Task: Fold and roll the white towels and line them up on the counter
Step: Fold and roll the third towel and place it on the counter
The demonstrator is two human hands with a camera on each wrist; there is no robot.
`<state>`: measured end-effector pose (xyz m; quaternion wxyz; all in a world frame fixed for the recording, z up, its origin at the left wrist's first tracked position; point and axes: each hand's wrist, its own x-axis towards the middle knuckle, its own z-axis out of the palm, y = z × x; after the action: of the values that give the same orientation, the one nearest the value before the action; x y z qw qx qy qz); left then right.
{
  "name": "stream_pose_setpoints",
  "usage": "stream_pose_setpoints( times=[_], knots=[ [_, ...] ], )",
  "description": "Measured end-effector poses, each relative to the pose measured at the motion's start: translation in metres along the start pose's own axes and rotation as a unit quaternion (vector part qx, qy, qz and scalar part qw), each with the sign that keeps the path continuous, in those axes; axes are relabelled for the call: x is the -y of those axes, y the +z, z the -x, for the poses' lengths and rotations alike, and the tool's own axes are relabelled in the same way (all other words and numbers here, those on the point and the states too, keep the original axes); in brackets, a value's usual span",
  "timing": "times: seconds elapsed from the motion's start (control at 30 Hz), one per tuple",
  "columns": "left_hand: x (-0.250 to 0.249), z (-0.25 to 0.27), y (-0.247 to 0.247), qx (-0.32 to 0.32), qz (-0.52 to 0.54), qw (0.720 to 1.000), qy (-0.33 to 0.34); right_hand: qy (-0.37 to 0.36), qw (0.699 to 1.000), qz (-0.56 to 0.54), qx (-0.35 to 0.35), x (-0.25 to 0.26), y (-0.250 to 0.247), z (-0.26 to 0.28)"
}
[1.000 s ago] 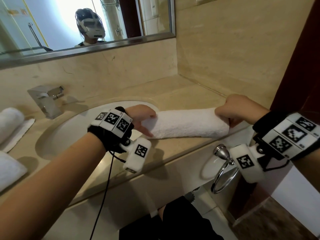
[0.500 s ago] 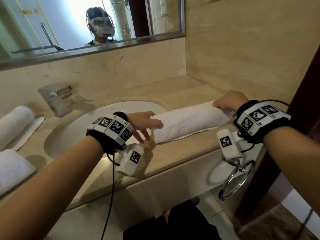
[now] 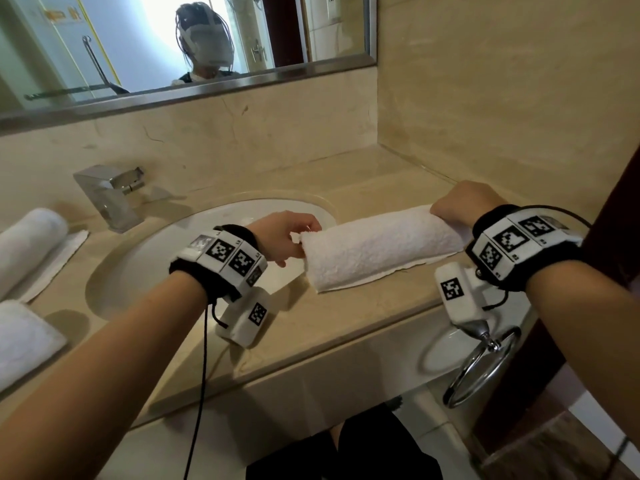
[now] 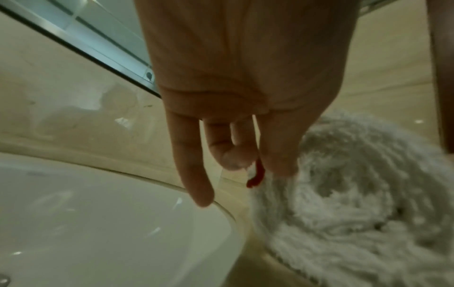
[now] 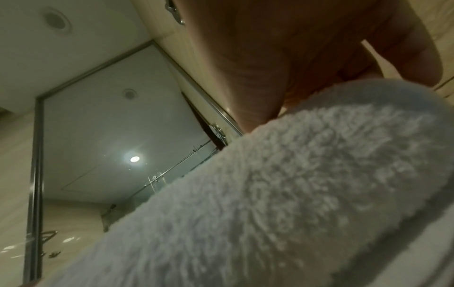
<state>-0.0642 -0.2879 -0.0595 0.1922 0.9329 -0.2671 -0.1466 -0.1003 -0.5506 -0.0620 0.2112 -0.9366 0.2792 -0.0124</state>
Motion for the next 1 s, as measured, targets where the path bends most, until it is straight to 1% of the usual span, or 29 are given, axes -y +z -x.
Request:
stream_pose_setpoints(
  times=[0.13,0.23,0.33,0.37,0.4,0.47,0.53,0.6,0.7,0.77,0.87,0.93,1.0],
  knots=[
    [-0.009,-0.006,0.002,0.004,-0.067,0.996,-0.059,0.002,1.0,0.027,-0.007,0.003,0.002,-0.001],
    [-0.012,-0.009,0.004,0.01,-0.105,0.993,-0.06,-0.004,0.998,0.063,-0.013,0.005,0.005,0.0],
    [-0.008,-0.008,0.006,0.02,-0.099,0.994,-0.048,-0.01,0.998,0.054,-0.006,0.008,0.005,0.002],
    [-0.005,-0.007,0.005,0.022,-0.082,0.995,-0.05,-0.015,0.999,0.046,-0.015,0.008,0.005,0.003],
    [-0.002,-0.006,0.004,0.028,-0.064,0.996,-0.057,-0.023,0.998,0.039,-0.04,0.009,0.005,0.004],
    [0.004,-0.002,0.003,0.043,-0.039,0.995,-0.079,-0.059,0.992,0.037,-0.102,0.012,0.008,0.009],
    [0.007,0.003,0.001,0.053,-0.025,0.994,-0.098,-0.117,0.981,0.035,-0.148,0.019,0.01,0.018],
    [0.009,0.008,-0.001,0.049,-0.011,0.992,-0.115,-0.175,0.972,0.024,-0.157,0.029,0.013,0.03],
    [0.011,0.017,-0.008,0.025,0.013,0.991,-0.133,-0.248,0.962,-0.02,-0.114,0.048,0.017,0.048],
    [0.013,0.023,-0.014,0.005,0.01,0.99,-0.139,-0.281,0.956,-0.05,-0.073,0.062,0.02,0.058],
    [0.022,0.036,-0.024,-0.009,0.019,0.989,-0.15,-0.327,0.941,-0.082,-0.022,0.082,0.029,0.068],
    [0.028,0.047,-0.03,-0.018,0.018,0.987,-0.162,-0.353,0.932,-0.088,-0.007,0.093,0.035,0.076],
    [0.035,0.061,-0.035,-0.031,0.005,0.983,-0.179,-0.377,0.922,-0.089,-0.008,0.104,0.041,0.082]
  ],
)
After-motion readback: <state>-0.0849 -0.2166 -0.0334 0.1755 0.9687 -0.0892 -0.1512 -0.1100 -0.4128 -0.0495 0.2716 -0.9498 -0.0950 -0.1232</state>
